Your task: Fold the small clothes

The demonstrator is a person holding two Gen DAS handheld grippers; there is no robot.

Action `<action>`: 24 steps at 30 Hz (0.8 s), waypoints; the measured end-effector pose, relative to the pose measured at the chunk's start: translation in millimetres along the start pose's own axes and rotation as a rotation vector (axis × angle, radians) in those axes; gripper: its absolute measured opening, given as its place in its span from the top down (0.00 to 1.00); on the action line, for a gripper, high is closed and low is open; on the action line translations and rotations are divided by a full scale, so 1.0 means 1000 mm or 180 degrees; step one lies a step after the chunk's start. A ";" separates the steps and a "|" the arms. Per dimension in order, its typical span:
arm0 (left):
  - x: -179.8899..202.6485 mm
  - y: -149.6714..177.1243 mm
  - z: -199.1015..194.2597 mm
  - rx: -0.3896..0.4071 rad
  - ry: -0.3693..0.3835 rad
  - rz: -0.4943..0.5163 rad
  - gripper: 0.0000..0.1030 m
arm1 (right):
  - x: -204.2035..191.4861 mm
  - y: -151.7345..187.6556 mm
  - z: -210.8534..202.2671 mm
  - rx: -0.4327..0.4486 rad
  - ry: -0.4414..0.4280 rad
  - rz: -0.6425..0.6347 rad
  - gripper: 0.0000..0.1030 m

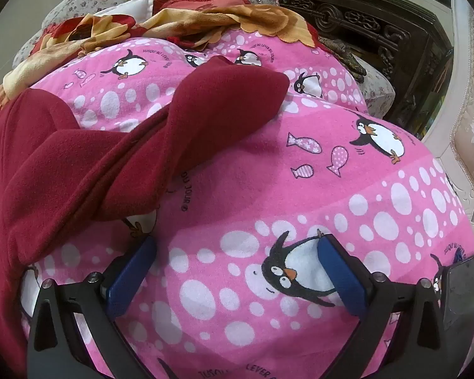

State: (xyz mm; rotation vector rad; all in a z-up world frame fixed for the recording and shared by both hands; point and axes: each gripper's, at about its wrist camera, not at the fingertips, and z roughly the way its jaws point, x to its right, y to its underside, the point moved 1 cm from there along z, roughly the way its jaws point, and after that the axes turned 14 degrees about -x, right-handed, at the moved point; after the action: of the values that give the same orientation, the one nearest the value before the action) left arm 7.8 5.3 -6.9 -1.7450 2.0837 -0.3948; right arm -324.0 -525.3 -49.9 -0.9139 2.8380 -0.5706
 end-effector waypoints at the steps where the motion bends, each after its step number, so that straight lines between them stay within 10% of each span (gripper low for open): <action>1: -0.001 0.000 0.000 -0.0001 -0.0002 0.0001 0.00 | 0.000 0.000 0.000 -0.0002 0.0003 -0.0001 0.00; 11: 0.009 0.009 -0.025 -0.0294 -0.0025 0.0243 0.00 | -0.001 -0.001 -0.001 -0.0006 0.0003 -0.0001 0.00; 18: 0.006 0.030 -0.084 0.0001 0.0197 0.0240 0.00 | -0.005 -0.003 -0.011 -0.0030 0.0045 -0.0010 0.00; 24: 0.021 0.032 -0.125 0.0236 0.0235 0.0428 0.00 | 0.024 -0.004 -0.057 -0.0232 -0.0503 0.0058 0.22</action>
State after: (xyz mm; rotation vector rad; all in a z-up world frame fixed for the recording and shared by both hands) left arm -81.9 -13.6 85.9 -1.5601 2.1939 -0.4967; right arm -354.0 -524.2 4.1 -0.9008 2.7377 -0.3772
